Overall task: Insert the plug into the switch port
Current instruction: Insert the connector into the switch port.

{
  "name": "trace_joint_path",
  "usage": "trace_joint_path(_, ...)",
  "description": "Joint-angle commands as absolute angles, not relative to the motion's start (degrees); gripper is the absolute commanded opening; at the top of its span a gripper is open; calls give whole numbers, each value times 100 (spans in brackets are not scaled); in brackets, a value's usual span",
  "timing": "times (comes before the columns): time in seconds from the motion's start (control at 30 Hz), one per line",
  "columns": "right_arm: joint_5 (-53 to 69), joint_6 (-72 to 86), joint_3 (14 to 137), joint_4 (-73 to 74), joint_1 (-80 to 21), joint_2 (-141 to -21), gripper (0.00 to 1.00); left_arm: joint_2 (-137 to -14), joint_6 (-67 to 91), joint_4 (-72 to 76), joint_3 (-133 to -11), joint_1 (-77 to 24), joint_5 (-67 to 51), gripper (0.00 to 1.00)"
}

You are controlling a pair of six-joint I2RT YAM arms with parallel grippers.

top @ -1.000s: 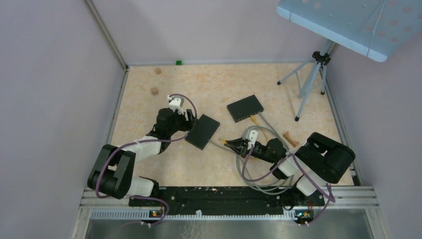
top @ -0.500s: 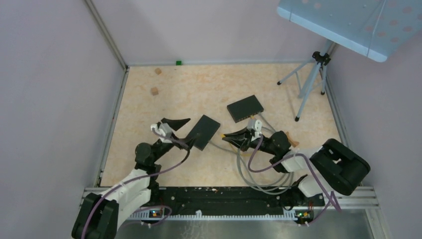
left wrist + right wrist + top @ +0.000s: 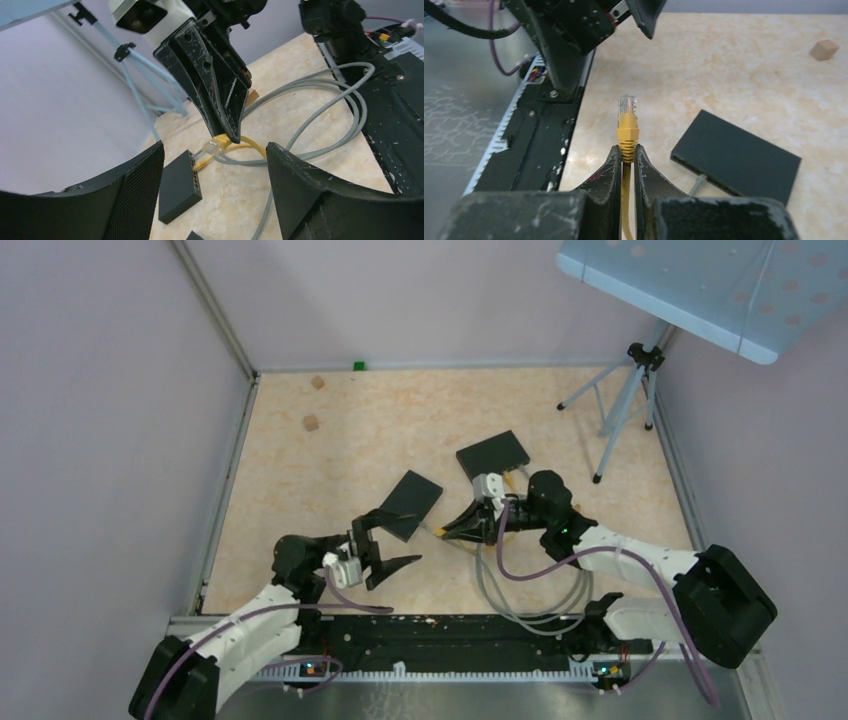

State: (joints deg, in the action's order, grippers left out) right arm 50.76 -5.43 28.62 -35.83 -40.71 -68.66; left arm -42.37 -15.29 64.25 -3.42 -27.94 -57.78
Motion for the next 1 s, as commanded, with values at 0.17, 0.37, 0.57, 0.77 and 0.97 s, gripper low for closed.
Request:
trace_joint_path(0.17,6197,-798,3209,-2861,-4025,-6943,0,-4734,-3174,4889,-1127,-3149,-6343,75)
trace_joint_path(0.37,6367,-730,3272,-2984,-4025,-7093,0,-5304,-3673,3890,-1692,-3288,-6802,58)
trace_joint_path(0.57,6267,-724,3287,-3010,-4025,-7204,0,-5580,-3931,3468,-1919,-3424,-7003,54)
trace_joint_path(0.77,6209,-730,3296,-3032,-4025,-7250,0,-5664,-4228,2885,-2150,-3437,-7071,41)
trace_joint_path(0.97,6096,-747,3279,-3003,-4025,-7277,0,-5695,-4331,2716,-2227,-3438,-7119,33)
